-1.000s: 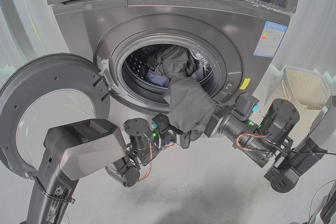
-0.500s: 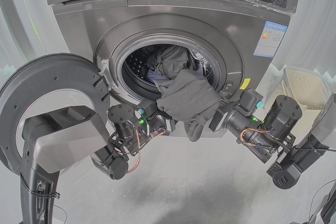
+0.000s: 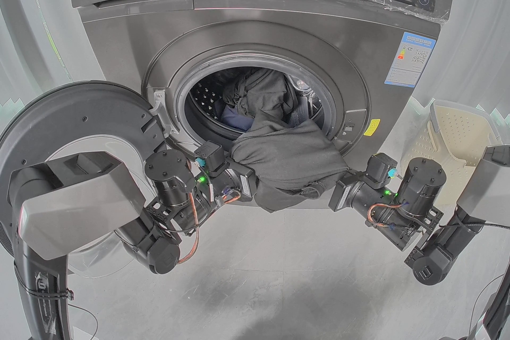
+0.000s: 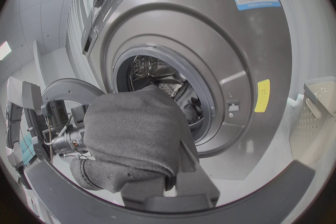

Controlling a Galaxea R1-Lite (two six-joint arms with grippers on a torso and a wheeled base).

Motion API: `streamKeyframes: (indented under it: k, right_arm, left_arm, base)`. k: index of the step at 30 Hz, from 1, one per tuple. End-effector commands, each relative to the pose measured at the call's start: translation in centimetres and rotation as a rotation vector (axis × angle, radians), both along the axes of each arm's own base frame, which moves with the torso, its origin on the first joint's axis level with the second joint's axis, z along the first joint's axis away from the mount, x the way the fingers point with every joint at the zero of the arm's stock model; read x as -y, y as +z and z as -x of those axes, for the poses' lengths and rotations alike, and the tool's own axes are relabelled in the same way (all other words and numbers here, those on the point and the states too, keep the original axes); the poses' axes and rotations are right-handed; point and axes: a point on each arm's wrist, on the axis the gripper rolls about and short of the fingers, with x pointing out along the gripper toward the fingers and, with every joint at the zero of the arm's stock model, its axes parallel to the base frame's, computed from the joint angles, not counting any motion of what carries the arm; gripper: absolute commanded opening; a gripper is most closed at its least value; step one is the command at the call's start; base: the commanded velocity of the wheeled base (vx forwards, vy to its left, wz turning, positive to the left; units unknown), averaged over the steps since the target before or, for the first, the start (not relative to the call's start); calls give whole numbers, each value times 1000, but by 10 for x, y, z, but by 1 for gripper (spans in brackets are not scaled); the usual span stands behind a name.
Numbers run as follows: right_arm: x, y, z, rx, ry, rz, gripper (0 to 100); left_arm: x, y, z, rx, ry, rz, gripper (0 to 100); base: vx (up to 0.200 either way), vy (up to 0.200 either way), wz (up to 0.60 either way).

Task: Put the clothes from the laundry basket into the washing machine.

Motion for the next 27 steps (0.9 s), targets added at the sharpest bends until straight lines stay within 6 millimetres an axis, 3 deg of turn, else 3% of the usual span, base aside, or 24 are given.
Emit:
streamKeyframes:
  k: [1, 8, 9, 12, 18, 21, 23, 27]
  right_arm:
    - [-2, -9, 2, -26, 10, 19, 0]
    - [-8, -5, 3, -11, 27, 9, 0]
    - [-8, -3, 5, -8, 31, 7, 100]
    - [-9, -6, 14, -29, 56, 18, 100]
    - [5, -24, 47, -125, 233, 107, 100]
    - [9, -25, 55, -129, 286, 133, 100]
    - [13, -26, 63, -134, 338, 153, 100]
    - [11, -23, 71, -132, 385, 151, 100]
  left_arm:
    - [-1, 5, 1, 10, 1, 8, 0]
    - [-1, 6, 16, -25, -20, 7, 0]
    - [-2, 7, 18, -27, -20, 5, 0]
    - [-6, 10, 23, -32, -18, 4, 0]
    - [-25, 7, 63, -142, -29, -20, 0]
    - [-34, 8, 69, -153, -15, -27, 0]
    - [-50, 16, 73, -152, 16, -20, 0]
    - [-58, 17, 74, -137, 45, -38, 0]
  base:
    - [0, 0, 0]
    - [0, 0, 0]
    - [0, 0, 0]
    - [0, 0, 0]
    - [0, 0, 0]
    - [0, 0, 0]
    - [0, 0, 0]
    - [0, 0, 0]
